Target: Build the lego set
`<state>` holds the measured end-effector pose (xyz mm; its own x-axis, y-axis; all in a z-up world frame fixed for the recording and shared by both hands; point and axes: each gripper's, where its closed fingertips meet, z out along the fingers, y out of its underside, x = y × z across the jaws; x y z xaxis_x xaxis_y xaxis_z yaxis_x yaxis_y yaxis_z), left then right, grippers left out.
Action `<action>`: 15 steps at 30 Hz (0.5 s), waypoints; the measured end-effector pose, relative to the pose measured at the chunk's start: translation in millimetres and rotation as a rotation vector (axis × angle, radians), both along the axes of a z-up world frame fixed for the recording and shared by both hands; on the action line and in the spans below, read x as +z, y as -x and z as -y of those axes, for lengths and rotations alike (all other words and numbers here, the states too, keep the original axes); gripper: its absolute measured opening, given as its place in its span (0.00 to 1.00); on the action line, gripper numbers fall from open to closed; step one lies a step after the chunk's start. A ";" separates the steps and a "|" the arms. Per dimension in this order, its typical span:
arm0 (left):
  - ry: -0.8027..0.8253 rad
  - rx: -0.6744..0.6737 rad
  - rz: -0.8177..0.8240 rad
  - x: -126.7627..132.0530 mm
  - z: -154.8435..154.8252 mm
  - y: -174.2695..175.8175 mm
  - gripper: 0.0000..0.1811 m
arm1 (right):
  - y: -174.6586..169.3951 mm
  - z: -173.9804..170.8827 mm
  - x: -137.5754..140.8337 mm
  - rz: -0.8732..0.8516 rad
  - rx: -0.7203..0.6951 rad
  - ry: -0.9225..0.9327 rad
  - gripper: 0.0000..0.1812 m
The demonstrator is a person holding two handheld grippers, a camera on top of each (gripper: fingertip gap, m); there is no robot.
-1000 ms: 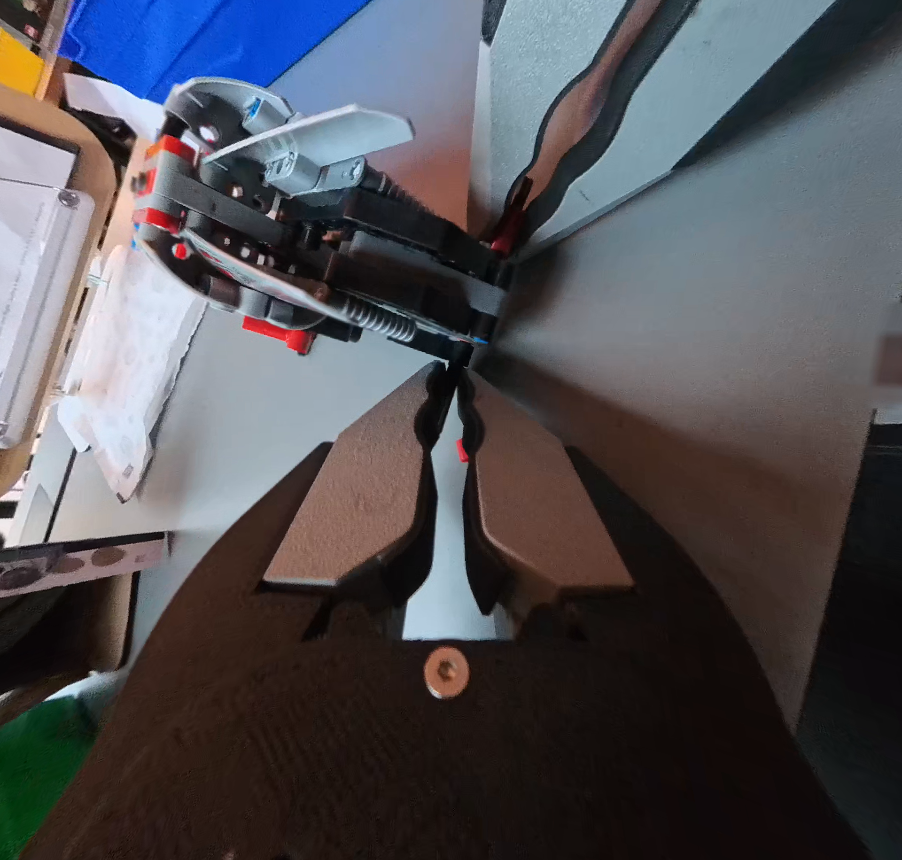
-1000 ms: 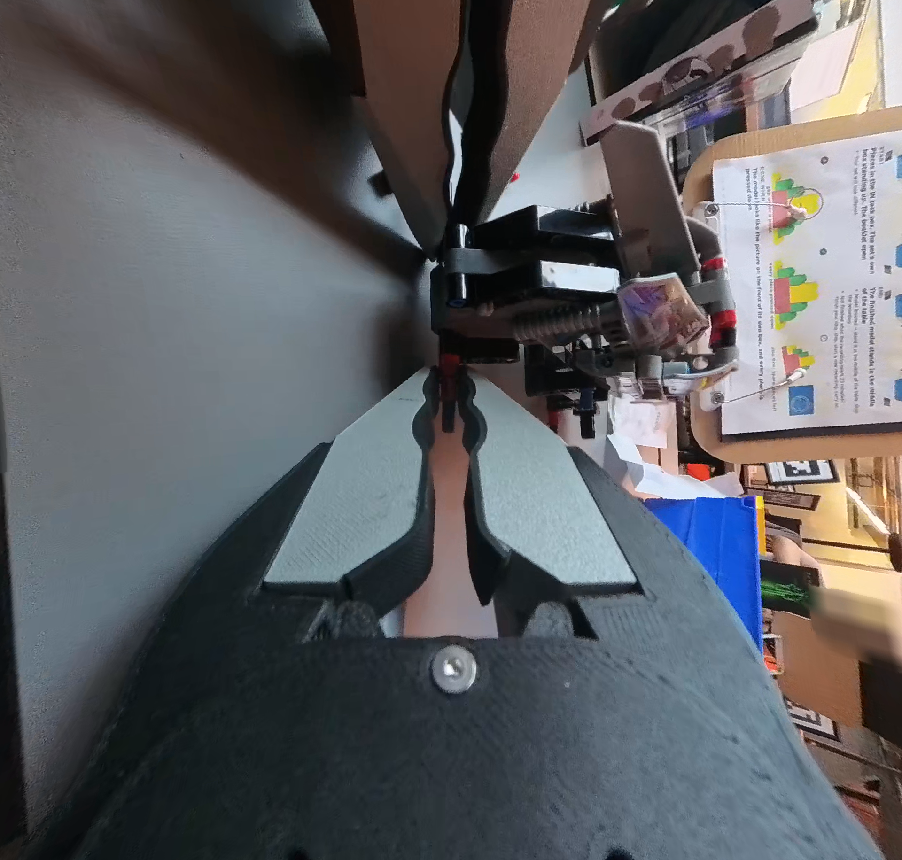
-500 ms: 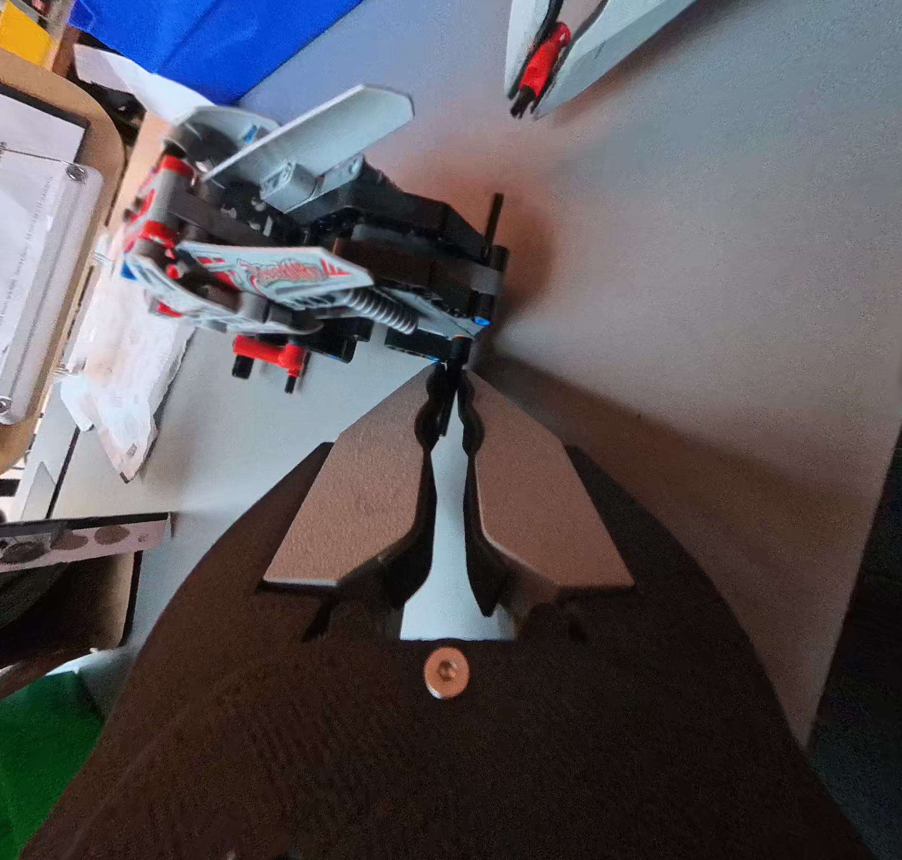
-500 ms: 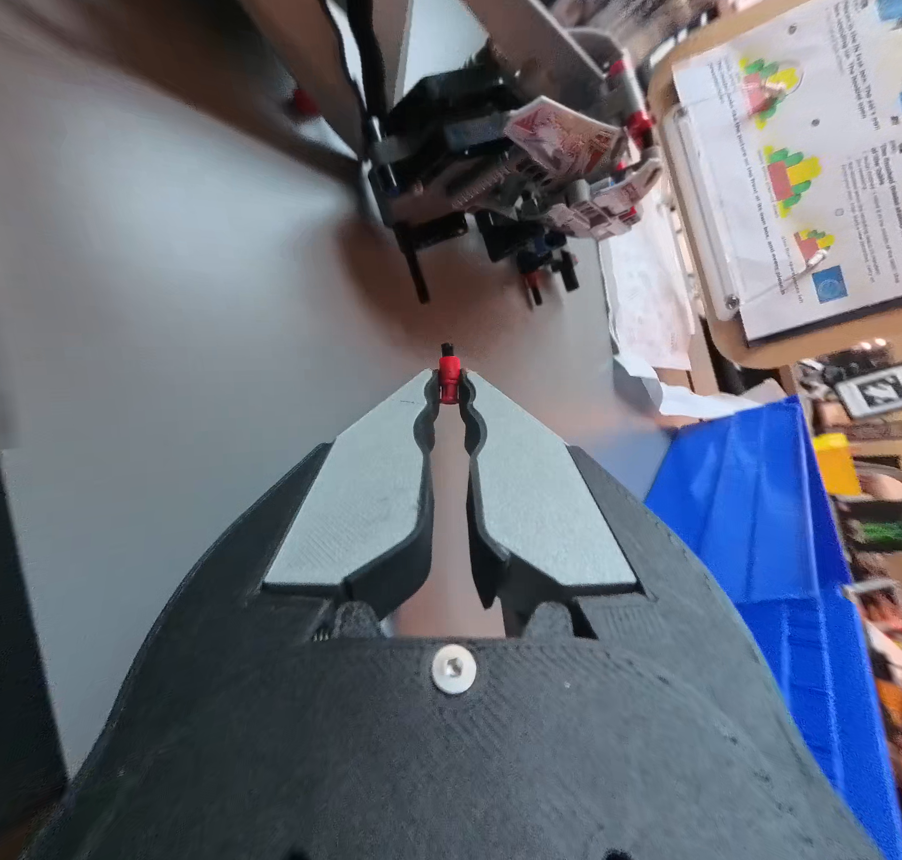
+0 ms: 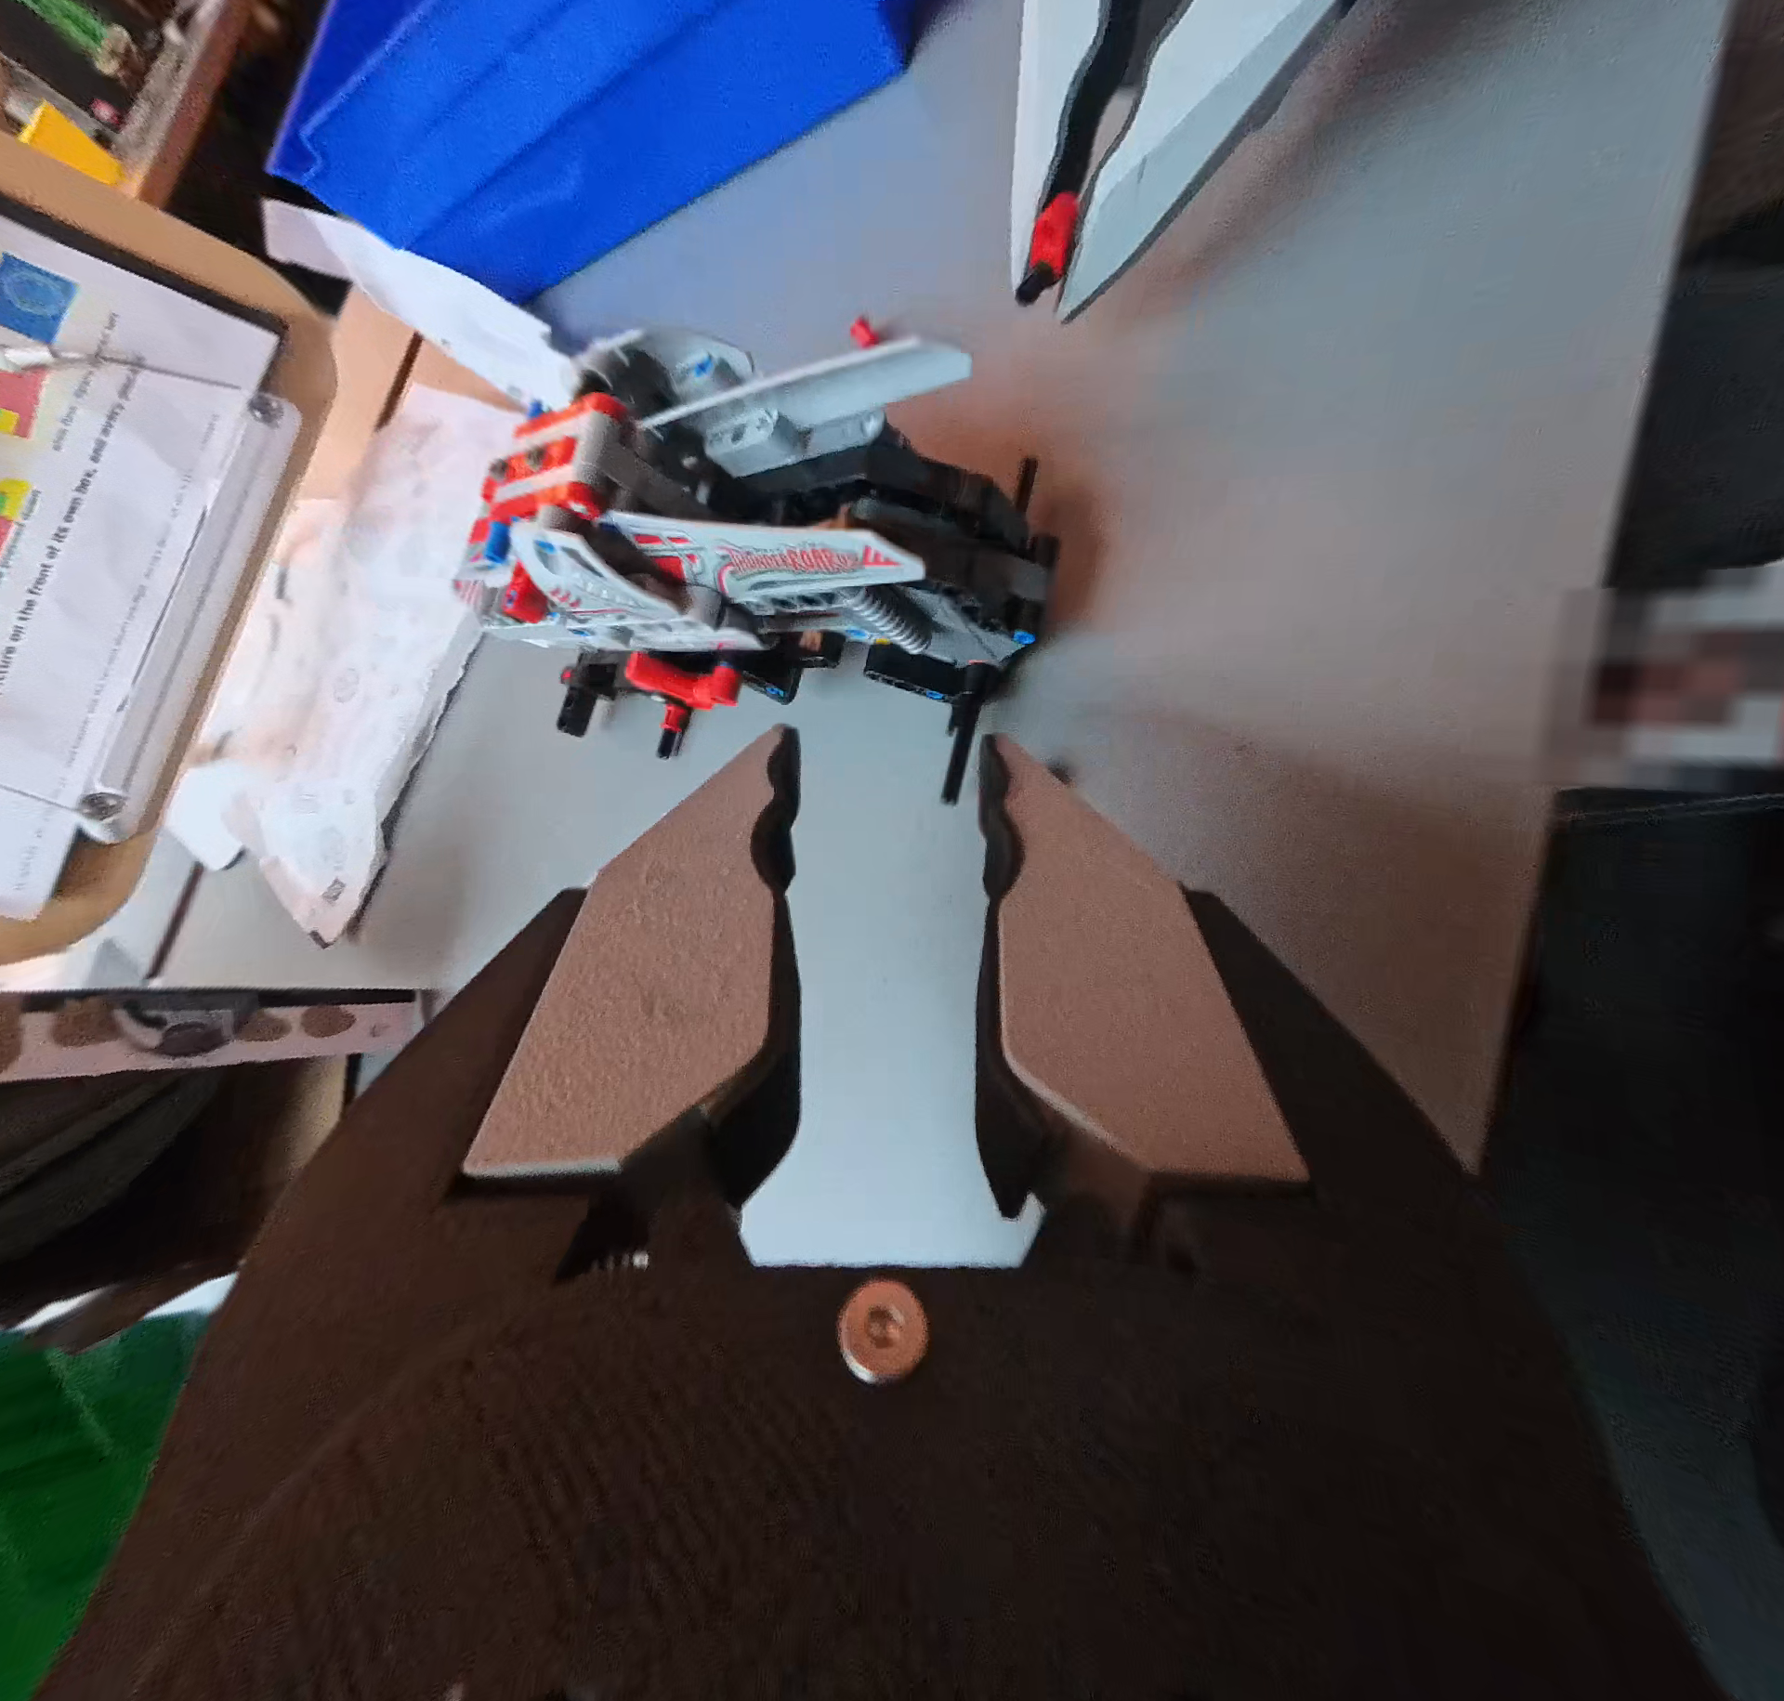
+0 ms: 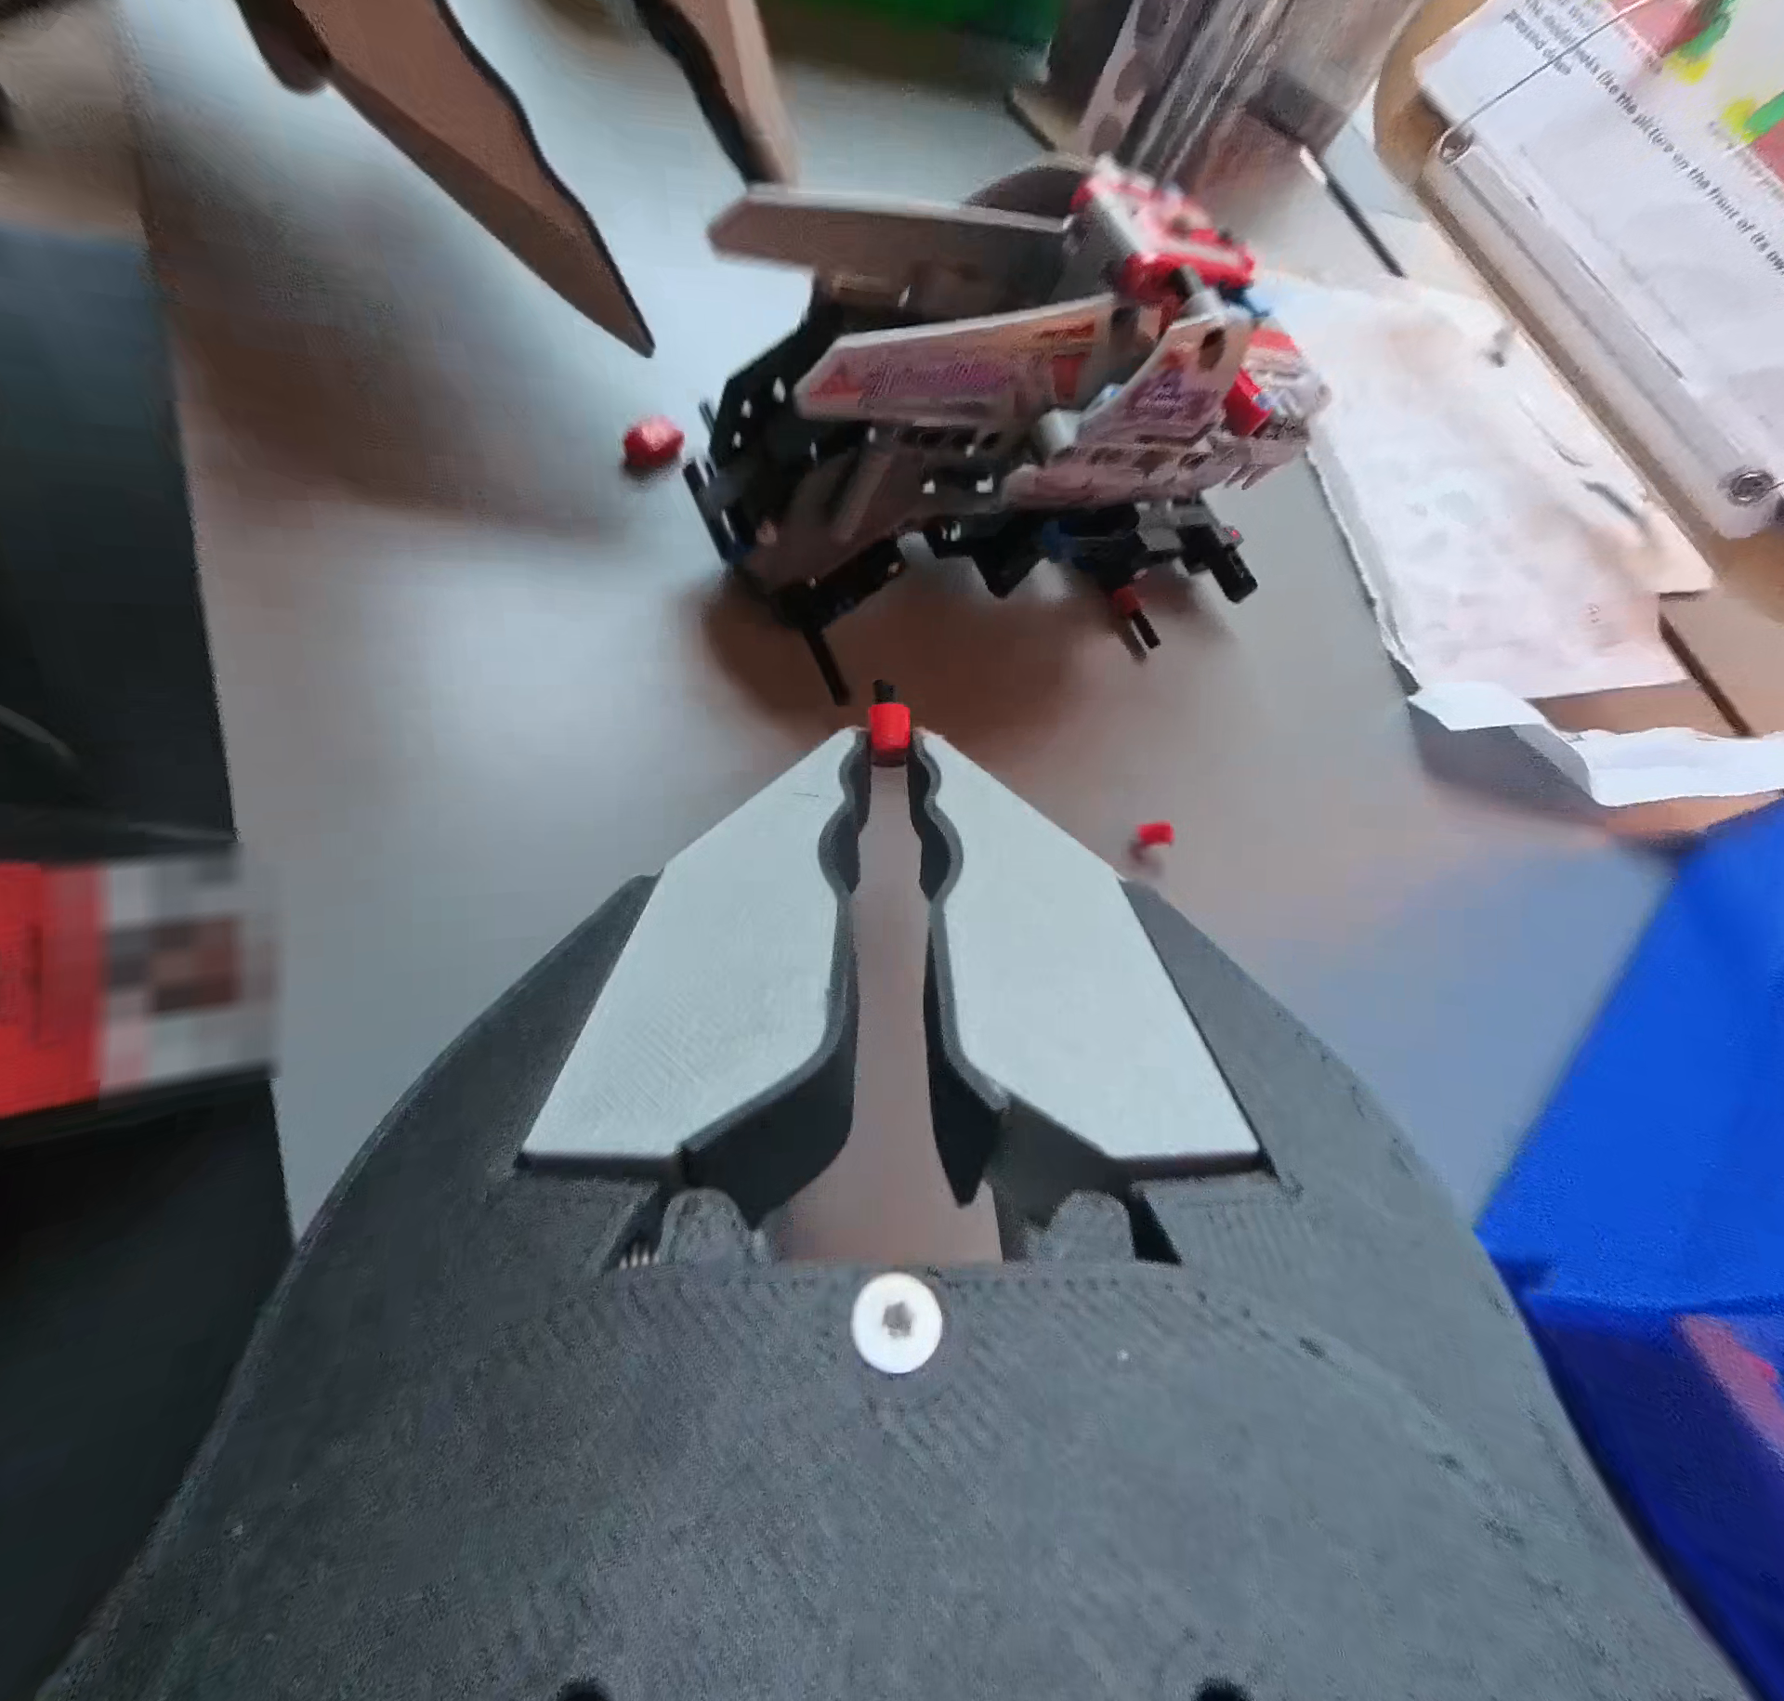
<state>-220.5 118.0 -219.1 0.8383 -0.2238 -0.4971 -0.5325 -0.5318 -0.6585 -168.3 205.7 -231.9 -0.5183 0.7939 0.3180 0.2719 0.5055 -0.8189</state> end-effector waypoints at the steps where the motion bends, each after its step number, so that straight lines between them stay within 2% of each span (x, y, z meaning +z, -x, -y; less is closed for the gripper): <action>1: -0.005 -0.015 0.040 5.8 3.3 -3.3 0.19 | 0.4 0.1 3.4 0.000 0.005 0.042 0.02; 3: -0.009 -0.003 0.110 10.8 6.1 -4.7 0.17 | 0.8 -1.3 0.1 0.089 0.005 0.145 0.02; 5: 0.005 0.006 0.149 8.5 6.7 -6.1 0.14 | -4.1 5.8 -4.4 0.258 0.050 0.336 0.02; 7: -0.019 -0.025 0.162 16.3 6.3 -15.3 0.05 | -14.5 23.5 12.0 0.326 0.176 0.557 0.02; 9: -0.056 -0.069 0.215 31.5 5.3 -32.3 0.02 | -26.4 40.2 35.9 0.307 0.304 0.699 0.02; 11: -0.049 -0.134 0.317 40.4 6.0 -55.7 0.03 | -39.0 57.3 46.5 0.316 0.402 0.703 0.02; 15: -0.032 -0.227 0.534 46.0 4.0 -91.6 0.02 | -45.2 88.3 45.0 0.286 0.462 0.533 0.02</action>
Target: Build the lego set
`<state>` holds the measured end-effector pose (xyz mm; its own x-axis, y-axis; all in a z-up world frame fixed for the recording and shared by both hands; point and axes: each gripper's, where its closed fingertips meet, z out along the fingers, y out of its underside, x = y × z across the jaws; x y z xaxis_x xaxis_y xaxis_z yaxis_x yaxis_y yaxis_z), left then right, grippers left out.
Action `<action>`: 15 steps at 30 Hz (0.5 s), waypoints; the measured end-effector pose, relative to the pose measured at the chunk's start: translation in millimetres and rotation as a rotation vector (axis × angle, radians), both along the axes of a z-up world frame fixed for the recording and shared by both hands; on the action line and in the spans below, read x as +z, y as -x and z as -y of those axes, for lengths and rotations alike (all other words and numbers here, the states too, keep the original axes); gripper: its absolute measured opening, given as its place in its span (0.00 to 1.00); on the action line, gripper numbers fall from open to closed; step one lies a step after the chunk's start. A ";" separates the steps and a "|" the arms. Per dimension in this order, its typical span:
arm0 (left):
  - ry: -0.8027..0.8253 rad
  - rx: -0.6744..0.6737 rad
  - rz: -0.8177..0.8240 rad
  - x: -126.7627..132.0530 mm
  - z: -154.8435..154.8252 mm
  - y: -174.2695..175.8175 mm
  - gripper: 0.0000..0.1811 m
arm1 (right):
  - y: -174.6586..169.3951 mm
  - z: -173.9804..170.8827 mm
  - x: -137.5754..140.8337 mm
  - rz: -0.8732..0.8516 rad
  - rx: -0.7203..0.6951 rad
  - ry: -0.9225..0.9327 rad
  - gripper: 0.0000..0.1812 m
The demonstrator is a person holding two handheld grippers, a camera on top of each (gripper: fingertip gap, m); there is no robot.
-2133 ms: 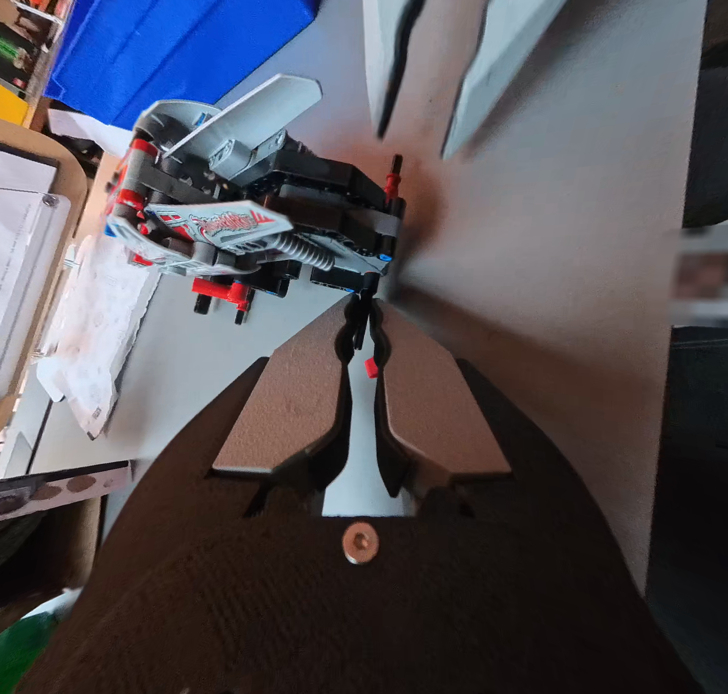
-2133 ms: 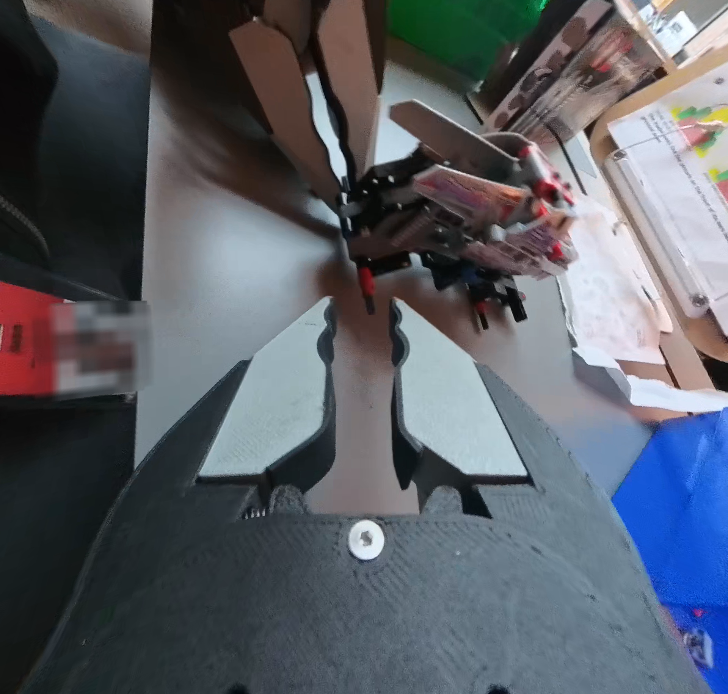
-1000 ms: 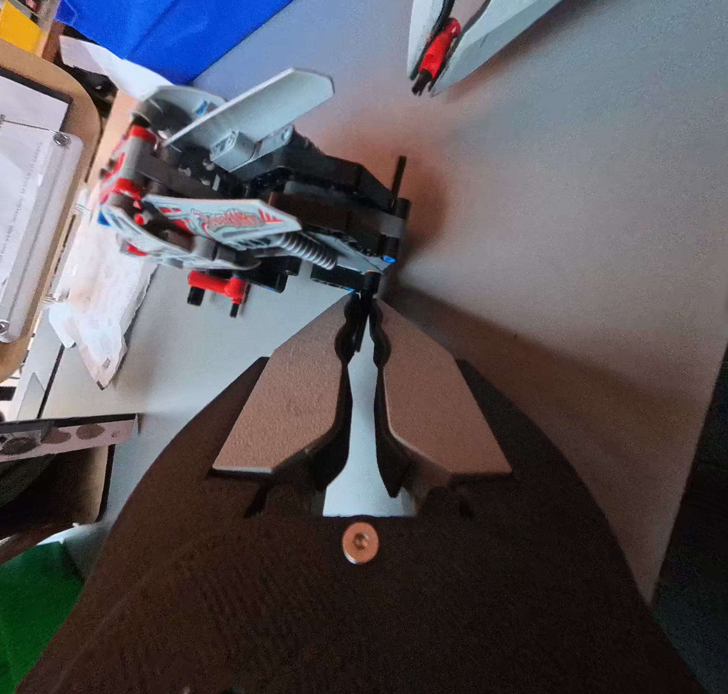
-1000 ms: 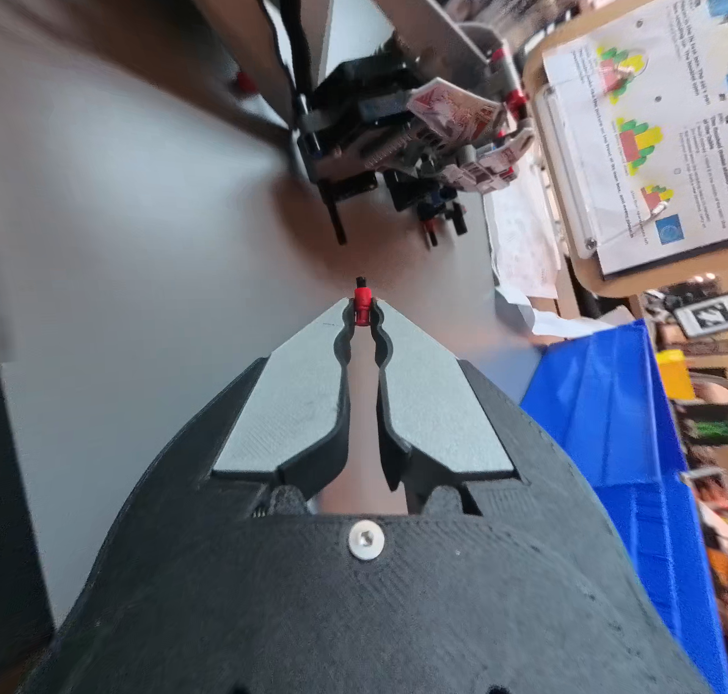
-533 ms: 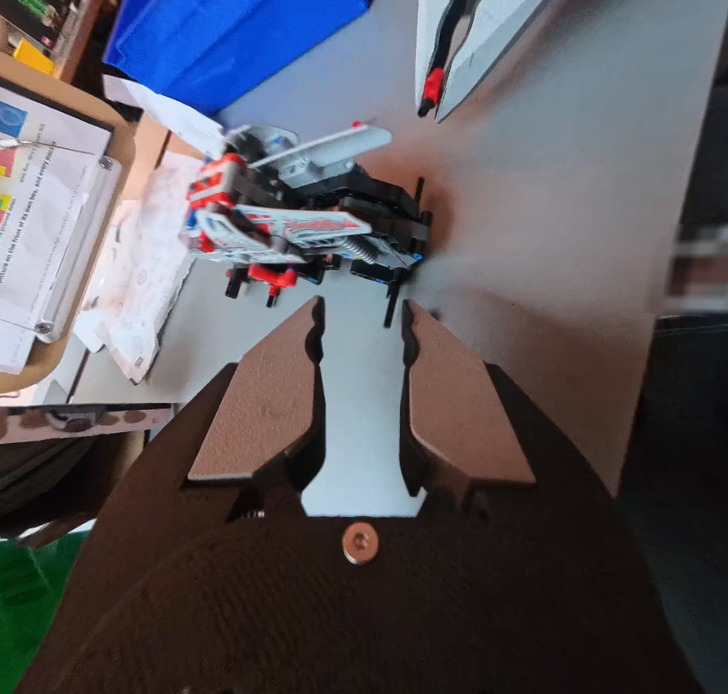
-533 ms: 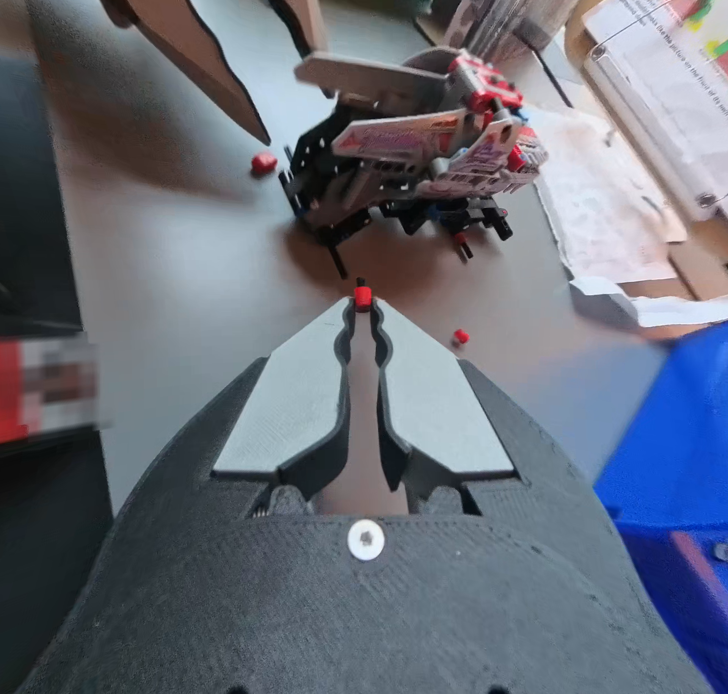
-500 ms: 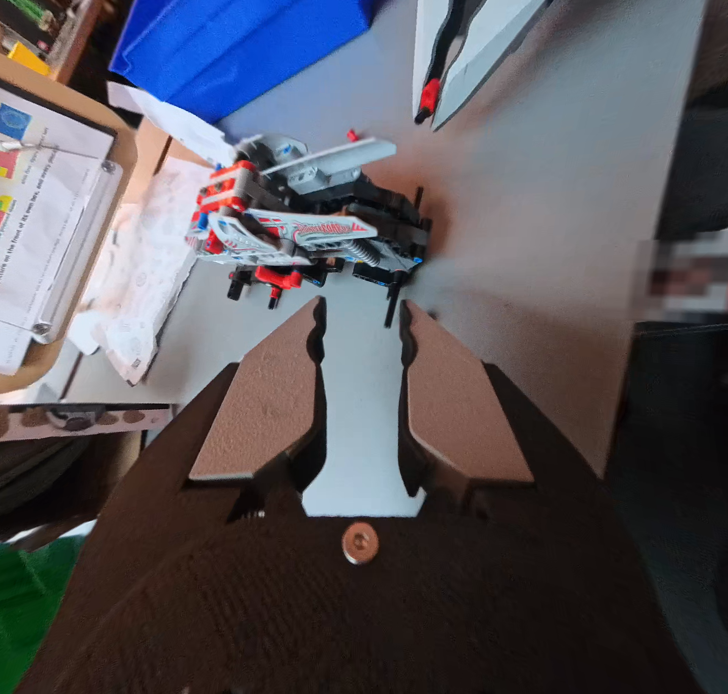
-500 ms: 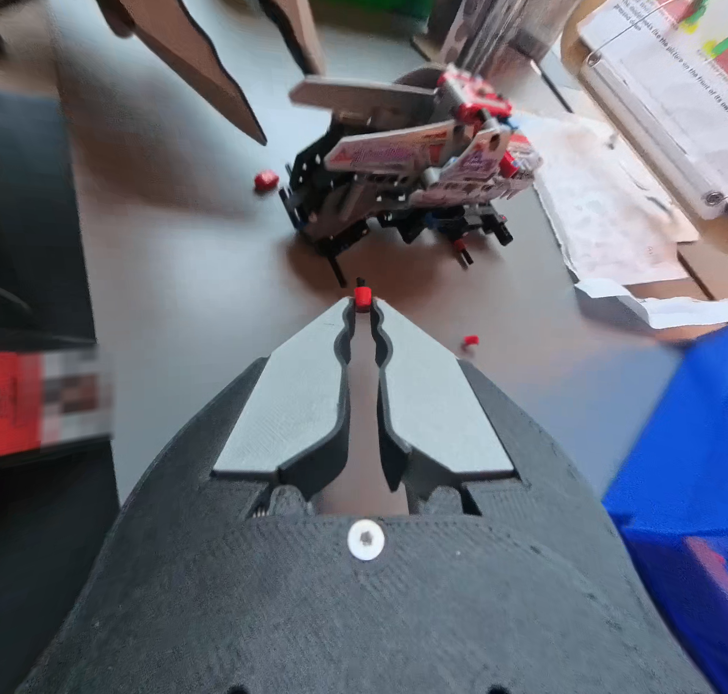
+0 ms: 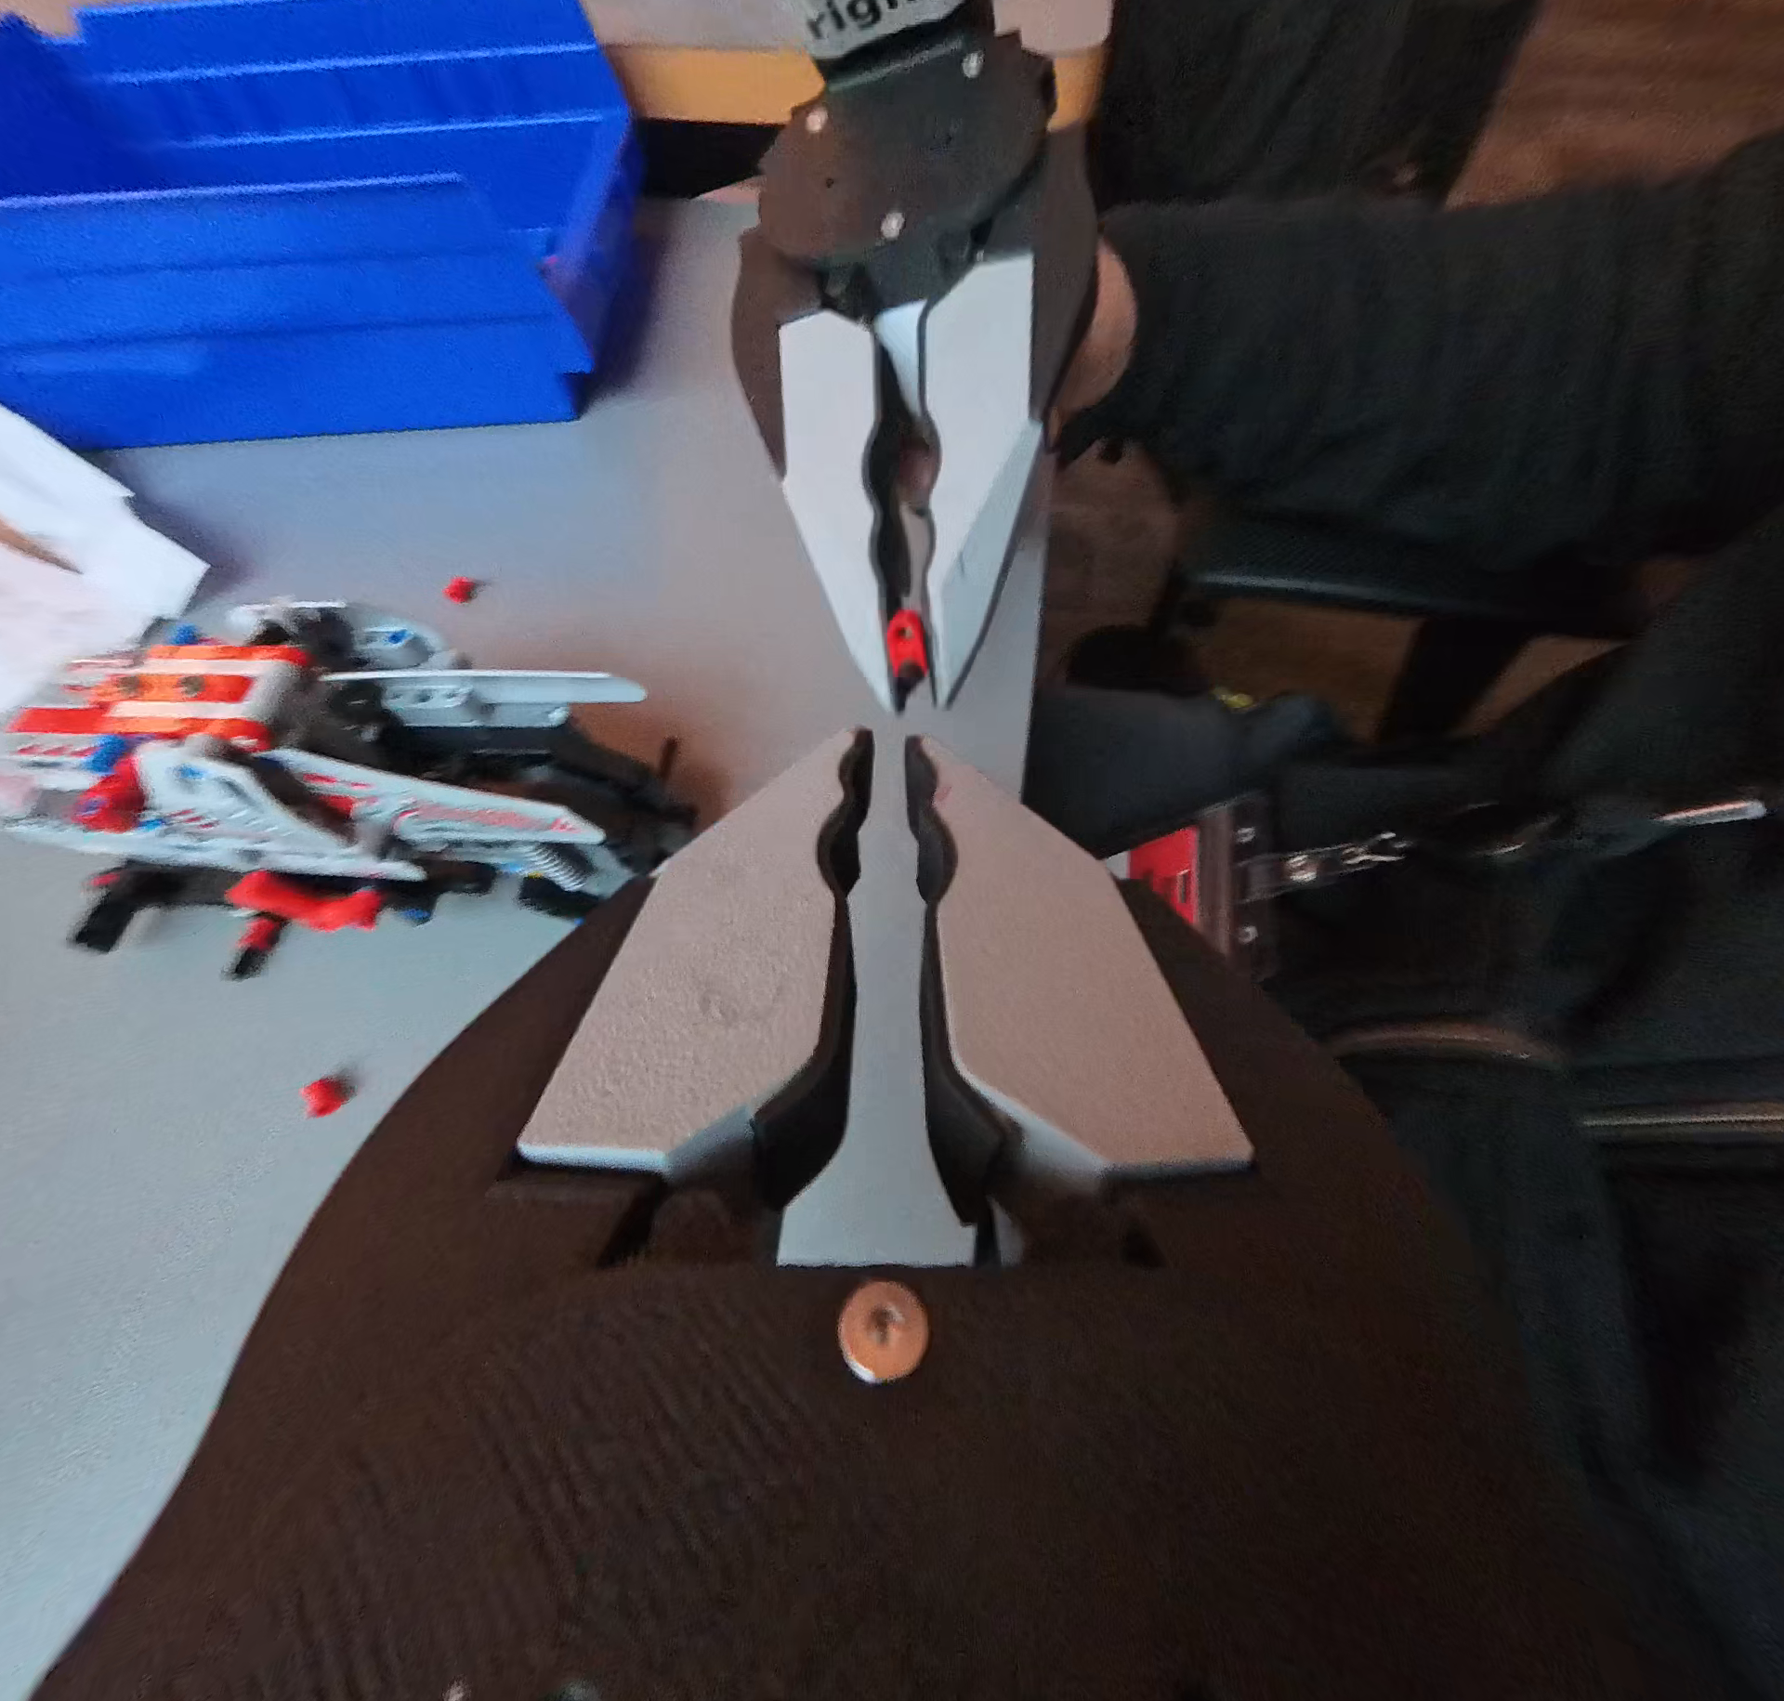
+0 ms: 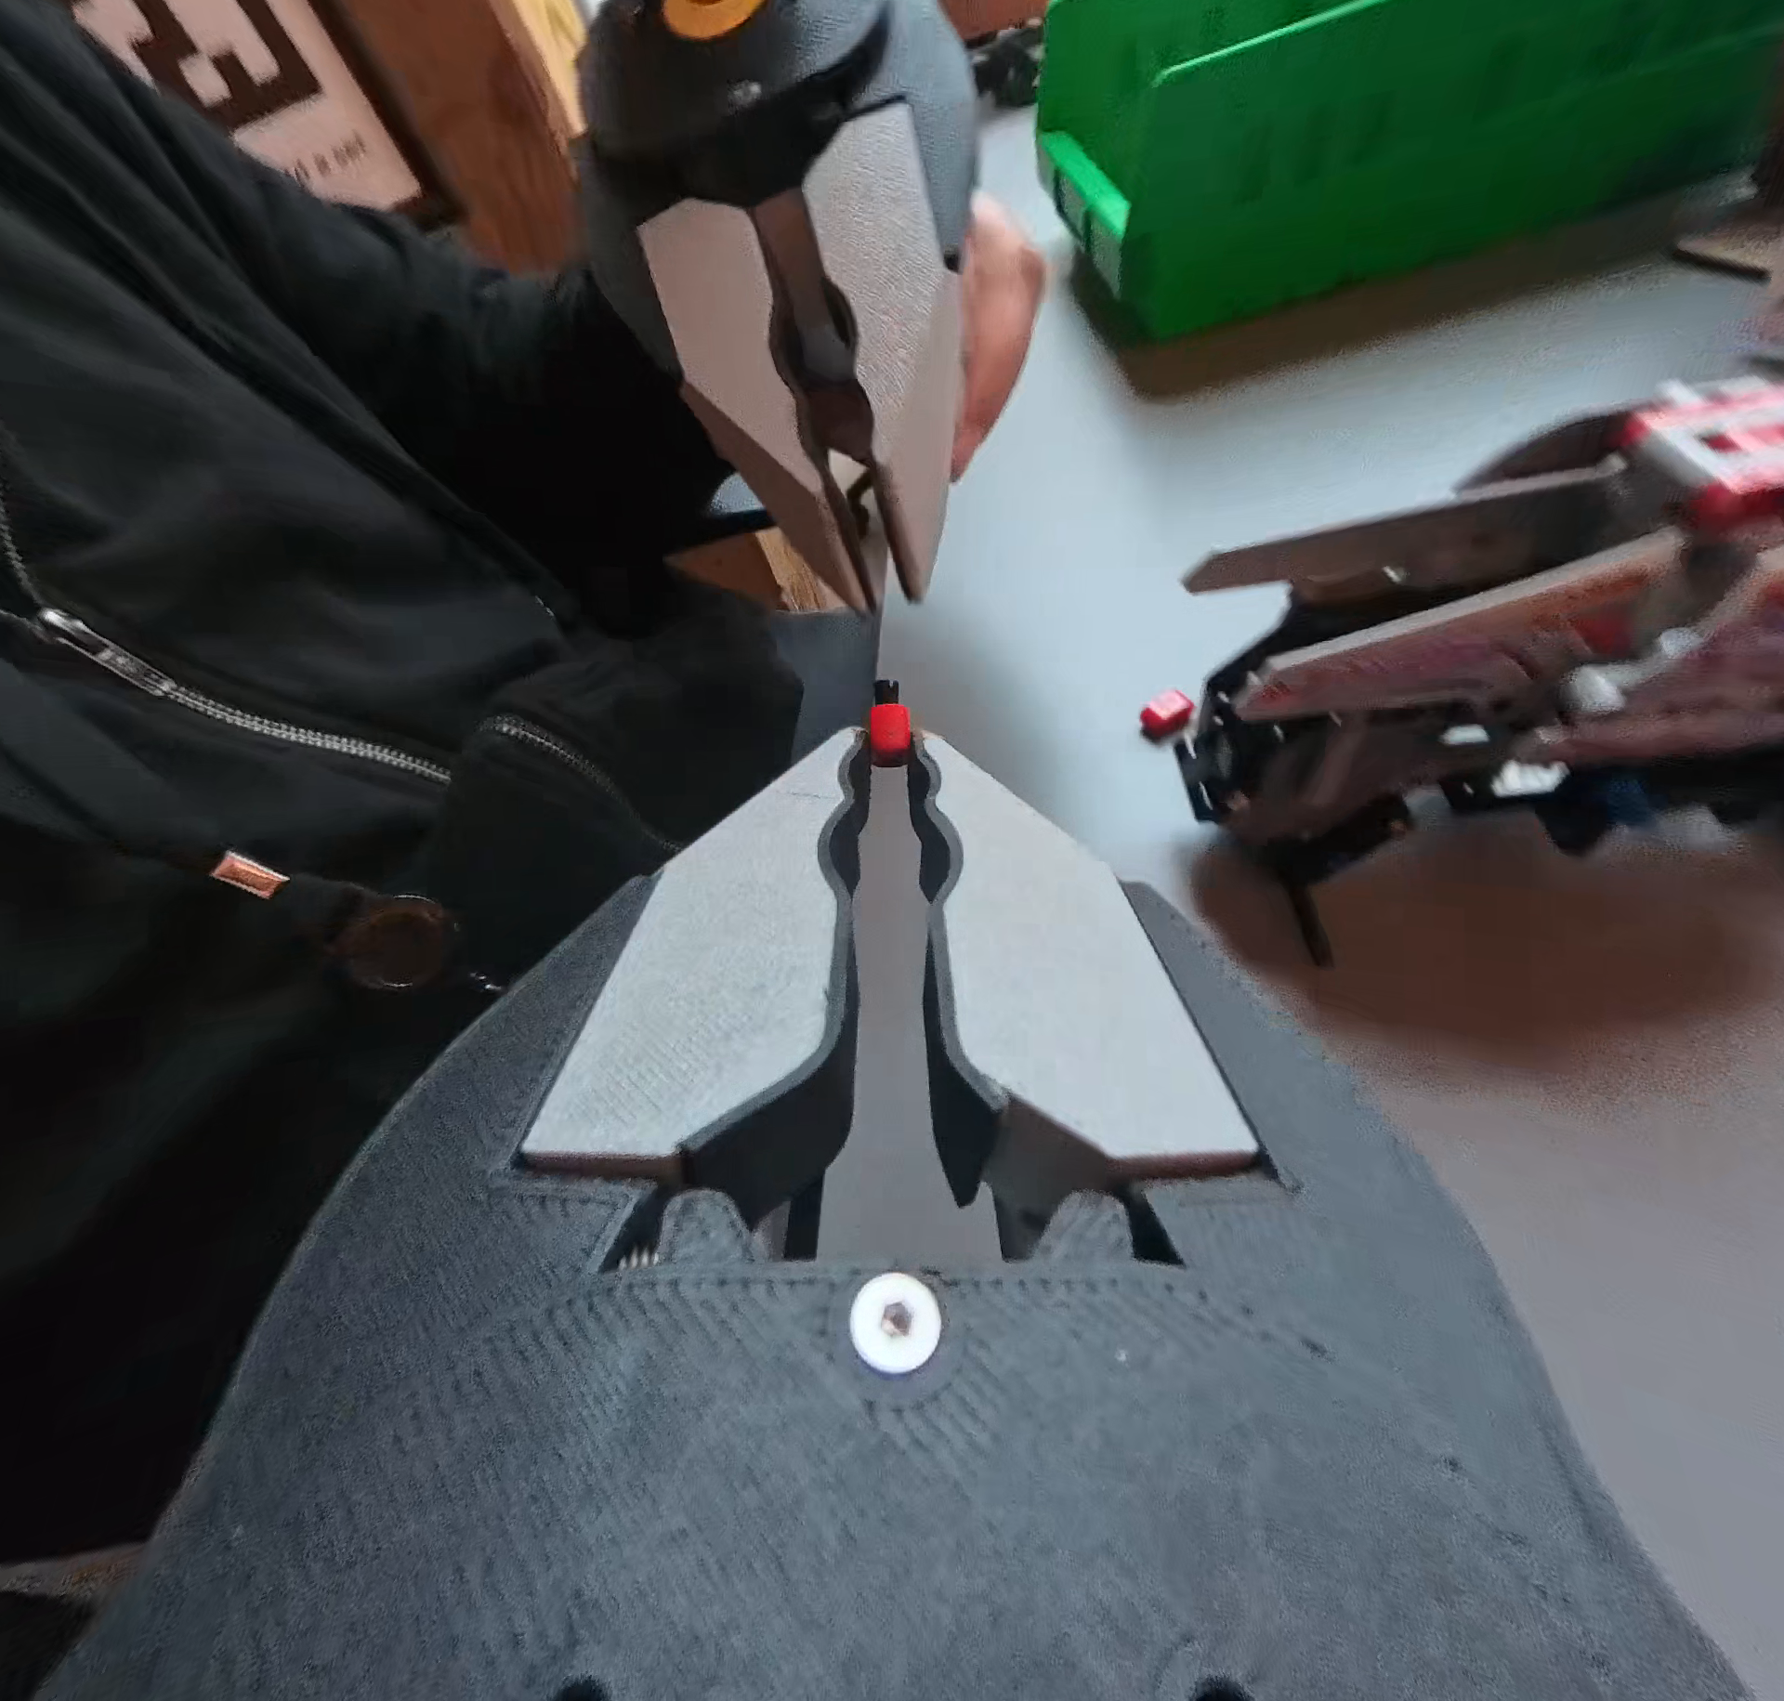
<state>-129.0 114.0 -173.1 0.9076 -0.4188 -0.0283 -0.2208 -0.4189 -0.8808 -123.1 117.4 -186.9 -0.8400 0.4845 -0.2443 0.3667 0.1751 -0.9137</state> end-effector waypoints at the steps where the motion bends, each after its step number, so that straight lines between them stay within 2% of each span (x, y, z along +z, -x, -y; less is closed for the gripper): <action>1: -0.005 -0.010 0.020 0.2 -0.7 -3.2 0.02 | -0.5 6.2 -0.4 -0.009 0.010 -0.019 0.02; 8: -0.059 -0.044 -0.191 -10.3 -0.9 -4.2 0.00 | -3.8 17.8 -2.6 0.064 0.047 0.008 0.02; 9: -0.047 -0.055 -0.218 -13.7 0.7 -4.0 0.02 | -3.1 16.5 -3.7 0.072 0.041 0.012 0.02; 15: -0.050 -0.089 -0.238 -16.5 2.7 -9.0 0.03 | -2.7 16.8 -7.8 0.070 0.038 -0.015 0.02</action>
<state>-119.9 111.3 -189.6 0.8326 -0.4895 -0.2593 -0.4582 -0.3456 -0.8189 -120.4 100.6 -194.8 -0.8387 0.4569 -0.2963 0.4229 0.2037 -0.8830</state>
